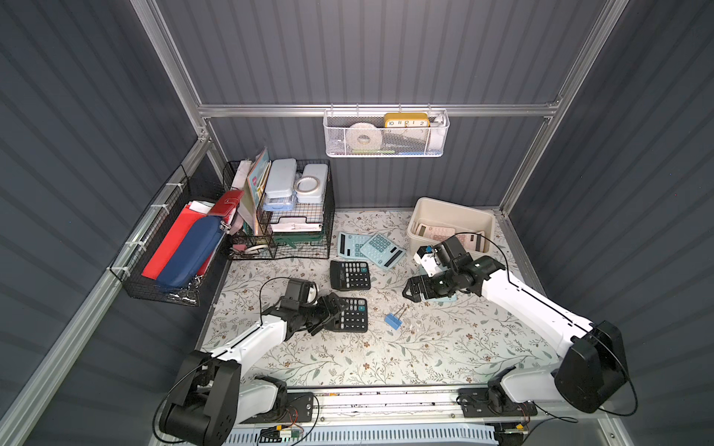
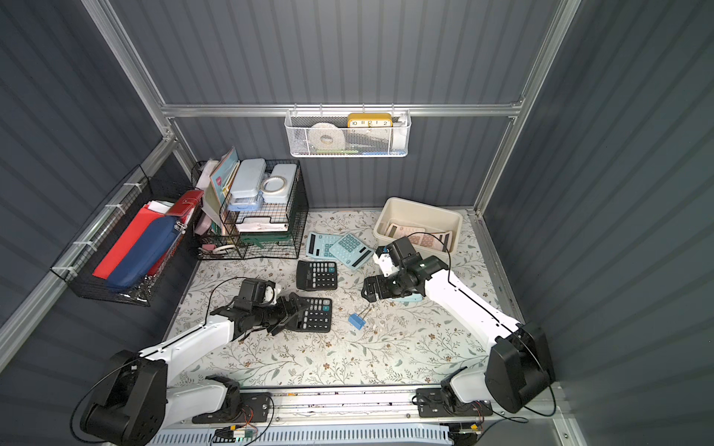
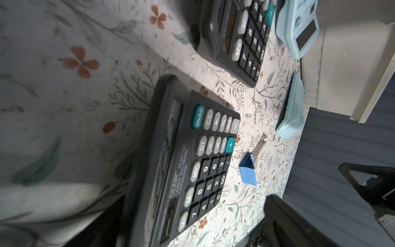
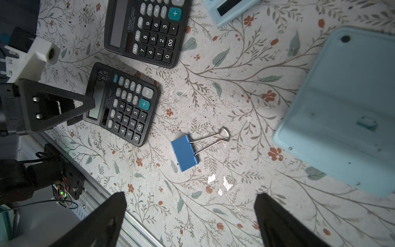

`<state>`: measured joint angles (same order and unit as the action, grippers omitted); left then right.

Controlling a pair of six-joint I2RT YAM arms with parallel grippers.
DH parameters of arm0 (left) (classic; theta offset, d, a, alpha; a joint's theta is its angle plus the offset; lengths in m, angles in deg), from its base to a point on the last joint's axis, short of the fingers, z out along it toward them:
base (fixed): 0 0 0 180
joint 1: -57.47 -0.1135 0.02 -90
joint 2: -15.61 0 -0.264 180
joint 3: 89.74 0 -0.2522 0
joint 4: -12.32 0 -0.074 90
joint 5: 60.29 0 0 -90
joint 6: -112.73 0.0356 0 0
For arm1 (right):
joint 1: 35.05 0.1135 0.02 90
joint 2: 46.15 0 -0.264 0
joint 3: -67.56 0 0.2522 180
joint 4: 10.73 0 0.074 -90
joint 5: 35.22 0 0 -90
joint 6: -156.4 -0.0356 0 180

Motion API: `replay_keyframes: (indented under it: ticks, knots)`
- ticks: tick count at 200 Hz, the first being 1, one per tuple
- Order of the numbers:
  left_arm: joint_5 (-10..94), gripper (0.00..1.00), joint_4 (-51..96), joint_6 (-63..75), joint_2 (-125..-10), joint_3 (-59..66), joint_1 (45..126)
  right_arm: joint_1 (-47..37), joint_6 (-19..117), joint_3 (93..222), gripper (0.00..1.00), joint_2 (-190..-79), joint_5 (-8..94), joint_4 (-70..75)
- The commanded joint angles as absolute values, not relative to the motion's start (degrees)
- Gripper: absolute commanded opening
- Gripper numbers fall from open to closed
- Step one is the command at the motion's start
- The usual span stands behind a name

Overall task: Put the calculator in the storage box
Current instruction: Adjust the calculator at the center of the board, then pick up the calculator at the center of the board.

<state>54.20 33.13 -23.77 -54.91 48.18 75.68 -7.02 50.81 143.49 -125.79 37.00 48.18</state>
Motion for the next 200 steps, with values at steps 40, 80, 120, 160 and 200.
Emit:
replay_keyframes:
  ticks: [40,80,120,160,200]
  knots:
    - [56.3,0.99,38.2,-19.7,-56.9,47.1,74.2,-6.8,49.7,142.8,0.99,-125.4,38.6,46.1]
    - [58.7,0.89,38.5,-17.5,-56.0,47.8,70.0,-6.8,49.8,142.1,0.99,-124.9,39.4,46.6]
    - [60.3,0.56,40.6,-15.1,-53.8,47.9,66.8,-6.8,49.6,141.8,0.99,-124.8,39.2,46.4]
    - [61.3,0.28,40.4,-13.7,-54.1,47.9,66.6,-6.8,49.5,141.9,0.99,-124.9,39.2,46.2]
    - [62.4,0.25,38.2,-12.9,-56.5,48.6,66.6,-6.8,49.4,141.8,0.99,-124.8,39.8,46.4]
